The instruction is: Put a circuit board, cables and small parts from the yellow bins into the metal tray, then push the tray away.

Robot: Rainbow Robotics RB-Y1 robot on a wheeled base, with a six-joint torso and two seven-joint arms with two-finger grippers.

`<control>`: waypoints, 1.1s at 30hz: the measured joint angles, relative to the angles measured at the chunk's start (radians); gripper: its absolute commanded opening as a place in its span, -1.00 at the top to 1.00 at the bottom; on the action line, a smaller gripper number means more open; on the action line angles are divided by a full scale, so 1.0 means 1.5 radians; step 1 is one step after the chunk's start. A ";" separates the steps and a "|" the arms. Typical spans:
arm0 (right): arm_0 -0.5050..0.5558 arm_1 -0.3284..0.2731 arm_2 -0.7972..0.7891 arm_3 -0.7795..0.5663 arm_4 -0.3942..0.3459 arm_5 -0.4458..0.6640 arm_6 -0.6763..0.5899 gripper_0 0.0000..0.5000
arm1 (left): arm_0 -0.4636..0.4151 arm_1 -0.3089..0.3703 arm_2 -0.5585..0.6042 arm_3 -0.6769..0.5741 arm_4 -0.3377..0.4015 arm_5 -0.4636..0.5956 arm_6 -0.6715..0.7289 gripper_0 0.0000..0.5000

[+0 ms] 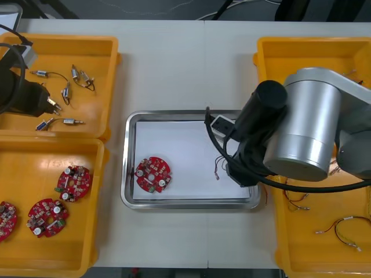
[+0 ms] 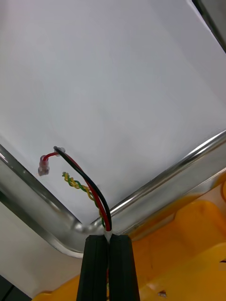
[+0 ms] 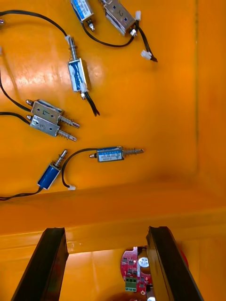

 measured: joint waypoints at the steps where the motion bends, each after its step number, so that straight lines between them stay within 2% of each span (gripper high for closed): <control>1: -0.007 0.007 0.010 0.009 0.004 0.000 0.000 1.00 | -0.006 0.001 0.000 0.010 0.000 0.000 0.000 -1.00; 8: -0.045 0.066 0.042 0.073 0.015 -0.002 0.010 1.00 | -0.032 0.004 0.000 0.053 -0.004 -0.012 -0.004 -1.00; 15: -0.072 0.107 0.059 0.125 0.015 -0.024 0.096 1.00 | -0.040 0.025 0.000 0.095 -0.003 -0.033 -0.014 -1.00; 19: -0.075 0.111 0.064 0.137 0.015 -0.038 0.165 1.00 | -0.043 0.041 0.000 0.134 0.007 -0.055 -0.040 -1.00; 25: -0.075 0.110 0.082 0.137 0.030 -0.041 0.191 1.00 | -0.049 0.050 0.000 0.187 0.020 -0.080 -0.199 -1.00; 28: -0.074 0.110 0.092 0.137 0.046 -0.044 0.234 1.00 | -0.056 0.050 0.000 0.217 0.026 -0.095 -0.261 -1.00; 33: -0.068 0.110 0.111 0.137 0.072 -0.082 0.264 1.00 | -0.067 0.050 -0.001 0.251 0.030 -0.114 -0.269 -1.00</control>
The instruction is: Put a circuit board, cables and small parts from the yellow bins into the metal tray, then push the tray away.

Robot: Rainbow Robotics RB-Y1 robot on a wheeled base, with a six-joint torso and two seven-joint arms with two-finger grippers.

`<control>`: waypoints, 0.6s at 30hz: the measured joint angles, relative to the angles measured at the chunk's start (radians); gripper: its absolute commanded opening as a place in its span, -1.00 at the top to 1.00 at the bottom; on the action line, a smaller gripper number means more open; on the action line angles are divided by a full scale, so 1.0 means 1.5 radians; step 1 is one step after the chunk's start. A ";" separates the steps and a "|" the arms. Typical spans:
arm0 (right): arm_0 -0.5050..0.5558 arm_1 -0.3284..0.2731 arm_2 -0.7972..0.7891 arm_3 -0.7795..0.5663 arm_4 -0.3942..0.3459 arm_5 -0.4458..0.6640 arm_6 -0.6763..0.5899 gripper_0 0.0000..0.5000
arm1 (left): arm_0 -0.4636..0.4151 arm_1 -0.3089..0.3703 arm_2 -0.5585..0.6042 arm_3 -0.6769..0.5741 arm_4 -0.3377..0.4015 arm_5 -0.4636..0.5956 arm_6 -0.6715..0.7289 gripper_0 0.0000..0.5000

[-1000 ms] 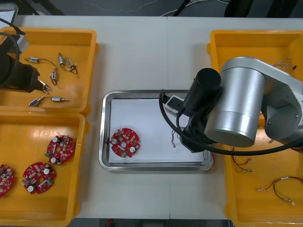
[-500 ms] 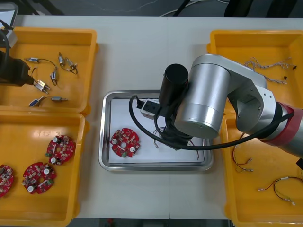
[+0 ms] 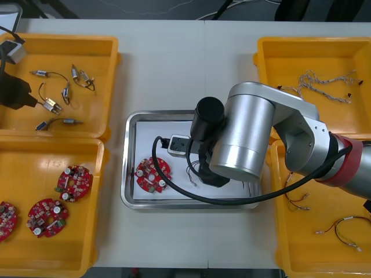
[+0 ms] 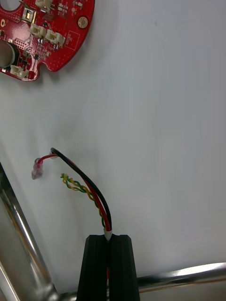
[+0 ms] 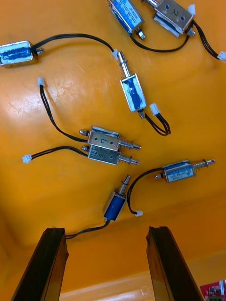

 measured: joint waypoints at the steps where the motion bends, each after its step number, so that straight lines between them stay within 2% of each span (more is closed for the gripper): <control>1: 0.002 0.000 0.004 0.000 0.006 -0.006 0.000 1.00 | -0.001 0.000 -0.001 0.003 0.000 -0.005 0.000 -1.00; 13: 0.017 0.000 0.022 0.026 0.031 -0.035 0.000 0.91 | -0.002 0.013 -0.090 0.024 0.005 -0.082 -0.011 -1.00; 15: 0.023 0.000 0.022 0.026 0.033 -0.040 0.000 0.87 | -0.002 0.013 -0.090 0.042 0.012 -0.091 -0.045 -1.00; 18: 0.029 0.000 0.022 0.026 0.033 -0.040 0.000 0.71 | -0.002 0.013 -0.090 0.061 0.022 -0.101 -0.145 -1.00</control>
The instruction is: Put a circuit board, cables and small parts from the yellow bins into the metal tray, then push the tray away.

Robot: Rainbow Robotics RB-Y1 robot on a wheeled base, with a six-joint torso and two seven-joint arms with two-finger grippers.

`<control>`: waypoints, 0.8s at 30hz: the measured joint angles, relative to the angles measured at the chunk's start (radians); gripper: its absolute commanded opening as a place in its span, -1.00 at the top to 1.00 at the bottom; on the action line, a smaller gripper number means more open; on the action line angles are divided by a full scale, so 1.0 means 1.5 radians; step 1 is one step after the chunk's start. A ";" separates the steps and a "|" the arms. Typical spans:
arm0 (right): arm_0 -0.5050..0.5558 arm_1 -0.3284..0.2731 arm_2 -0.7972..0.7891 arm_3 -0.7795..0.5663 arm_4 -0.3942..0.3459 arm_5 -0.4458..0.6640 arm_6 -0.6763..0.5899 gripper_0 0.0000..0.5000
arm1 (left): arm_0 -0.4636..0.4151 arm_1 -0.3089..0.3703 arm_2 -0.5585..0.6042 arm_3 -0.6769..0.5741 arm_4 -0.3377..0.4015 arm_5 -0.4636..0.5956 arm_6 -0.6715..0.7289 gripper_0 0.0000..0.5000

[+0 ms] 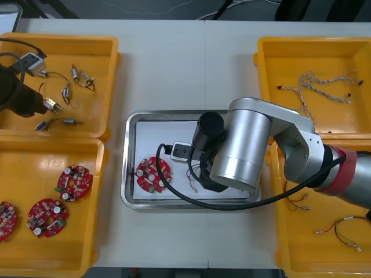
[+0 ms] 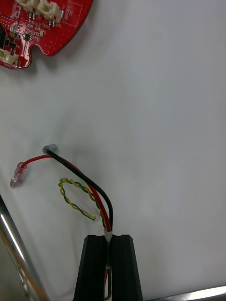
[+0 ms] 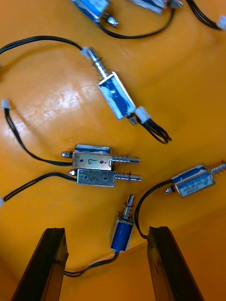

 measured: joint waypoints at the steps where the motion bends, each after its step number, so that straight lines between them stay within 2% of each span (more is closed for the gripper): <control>1: 0.001 0.000 0.000 0.000 0.000 0.000 0.000 0.61 | 0.000 0.000 0.000 0.003 0.002 -0.001 -0.038 -1.00; 2: 0.001 0.000 0.000 0.000 0.000 0.000 0.000 0.54 | 0.000 0.000 0.000 0.005 0.005 -0.001 -0.080 -1.00; 5: 0.001 0.000 0.000 0.000 0.000 -0.001 0.000 -0.10 | 0.000 0.000 0.000 0.014 0.013 -0.002 -0.170 -1.00; 6: 0.002 0.000 0.000 0.000 0.000 -0.002 0.000 -0.41 | 0.000 0.000 0.000 0.018 0.016 -0.002 -0.184 -1.00; 7: 0.002 0.000 0.000 0.000 0.000 -0.003 0.000 -0.61 | 0.000 0.000 0.000 0.023 0.018 -0.002 -0.188 -1.00; 8: 0.002 0.000 0.000 0.000 0.000 -0.006 0.000 -0.68 | 0.000 0.000 0.000 0.027 0.019 -0.001 -0.188 -1.00; 10: 0.002 0.000 0.000 0.000 0.000 -0.016 0.000 -0.76 | 0.000 0.000 0.000 0.033 0.021 0.006 -0.188 -1.00; 17: 0.002 0.000 -0.010 0.000 -0.004 -0.014 0.000 -0.77 | -0.015 0.000 0.000 0.050 0.021 0.047 -0.188 -1.00; 24: 0.002 0.000 -0.071 -0.002 -0.030 0.058 0.000 -0.76 | -0.053 0.000 0.000 0.103 0.021 0.060 -0.188 -1.00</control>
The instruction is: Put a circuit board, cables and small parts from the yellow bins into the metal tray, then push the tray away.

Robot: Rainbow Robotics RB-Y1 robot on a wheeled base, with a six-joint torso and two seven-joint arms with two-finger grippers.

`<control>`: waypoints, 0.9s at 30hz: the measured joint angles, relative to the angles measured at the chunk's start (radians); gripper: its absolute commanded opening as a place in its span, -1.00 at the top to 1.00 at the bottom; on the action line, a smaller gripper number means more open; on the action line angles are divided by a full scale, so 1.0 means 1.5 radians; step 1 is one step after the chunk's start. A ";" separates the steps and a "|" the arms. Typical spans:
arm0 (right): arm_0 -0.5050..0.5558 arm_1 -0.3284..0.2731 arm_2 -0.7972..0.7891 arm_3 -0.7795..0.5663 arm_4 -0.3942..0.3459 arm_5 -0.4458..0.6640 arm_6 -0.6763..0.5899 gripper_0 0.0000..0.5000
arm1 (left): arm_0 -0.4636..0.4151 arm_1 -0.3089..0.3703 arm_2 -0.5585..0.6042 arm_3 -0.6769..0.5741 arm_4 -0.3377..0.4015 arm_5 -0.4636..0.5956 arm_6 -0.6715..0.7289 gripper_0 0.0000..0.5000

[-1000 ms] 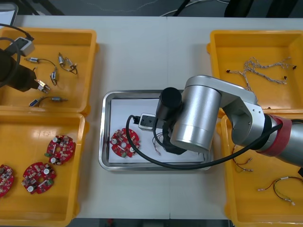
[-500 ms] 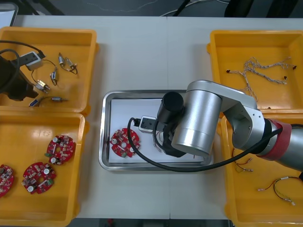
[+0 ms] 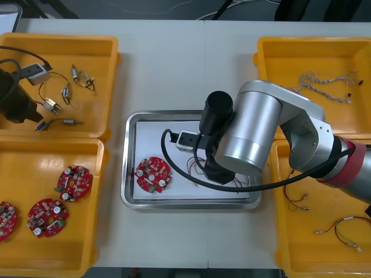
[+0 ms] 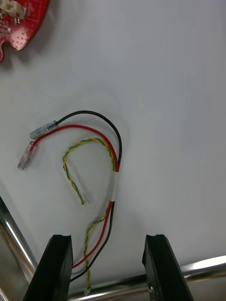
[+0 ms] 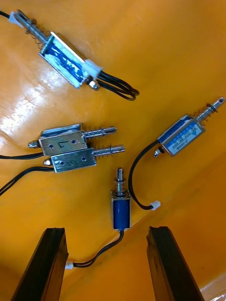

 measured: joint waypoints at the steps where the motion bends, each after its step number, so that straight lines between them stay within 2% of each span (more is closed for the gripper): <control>1: 0.000 0.000 -0.010 -0.001 -0.002 0.012 0.000 -0.77 | -0.003 0.000 0.000 0.003 0.000 0.000 0.000 -1.00; 8: 0.000 0.000 -0.090 -0.004 -0.043 0.077 -0.001 -0.76 | -0.021 0.000 0.000 0.009 -0.014 0.000 0.000 -1.00; 17: 0.000 0.000 -0.223 -0.005 -0.086 0.164 -0.009 -0.77 | -0.071 0.000 -0.036 0.087 -0.029 0.000 0.000 -1.00; 27: 0.000 -0.013 -0.342 -0.006 -0.114 0.166 -0.044 -0.76 | -0.075 -0.005 -0.050 0.090 -0.101 0.005 0.000 -1.00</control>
